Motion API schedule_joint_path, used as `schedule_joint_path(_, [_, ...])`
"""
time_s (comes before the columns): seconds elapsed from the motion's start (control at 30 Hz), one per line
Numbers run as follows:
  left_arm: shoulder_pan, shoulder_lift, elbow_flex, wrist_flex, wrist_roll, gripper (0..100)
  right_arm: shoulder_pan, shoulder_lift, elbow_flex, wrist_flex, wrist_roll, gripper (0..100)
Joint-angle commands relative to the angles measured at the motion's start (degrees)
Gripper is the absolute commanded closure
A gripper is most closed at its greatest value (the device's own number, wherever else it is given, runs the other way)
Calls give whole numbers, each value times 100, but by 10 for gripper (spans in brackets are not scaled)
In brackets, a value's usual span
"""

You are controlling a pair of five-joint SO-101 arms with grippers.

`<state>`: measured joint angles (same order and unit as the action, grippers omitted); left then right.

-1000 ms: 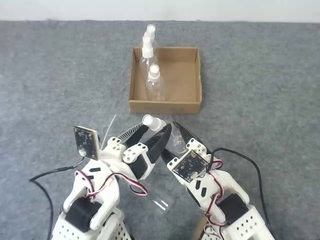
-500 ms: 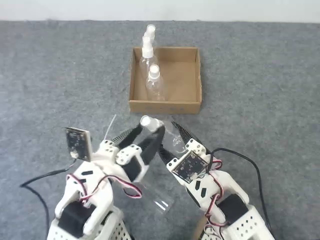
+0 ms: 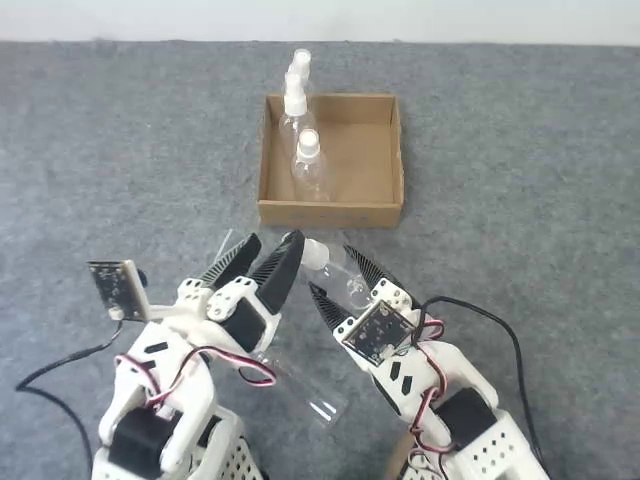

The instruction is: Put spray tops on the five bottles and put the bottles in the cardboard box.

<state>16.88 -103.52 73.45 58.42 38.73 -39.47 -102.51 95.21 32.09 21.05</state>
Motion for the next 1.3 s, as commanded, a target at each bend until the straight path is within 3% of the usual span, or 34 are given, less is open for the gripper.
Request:
schedule_joint_path(0.0, [-167,-88,-330,-167,211,798,-40,22,123,4,18,992])
schedule_joint_path(0.2, [-976,-88,-321,-492,519,814,-31,40,123,13,9,992])
schedule_joint_path(0.4, [-1389,-88,-303,-782,484,994,154,-13,123,136,-44,992])
schedule_joint_path(0.53, [-1741,-88,-180,-774,519,987,198,-13,123,110,-70,992])
schedule_joint_path(0.67, [-2084,-88,207,-782,563,988,198,-13,88,127,-642,992])
schedule_joint_path(0.8, [-2382,-88,664,-800,1064,988,198,-13,70,110,-1108,992])
schedule_joint_path(0.93, [-2277,-88,787,-809,1055,988,154,-13,70,92,-1196,992])
schedule_joint_path(1.13, [-1257,-88,910,-809,1046,988,-374,-13,114,-224,-1169,992])
schedule_joint_path(1.27, [-1240,-88,1121,-1002,1029,988,-611,-13,79,-224,-1169,992])
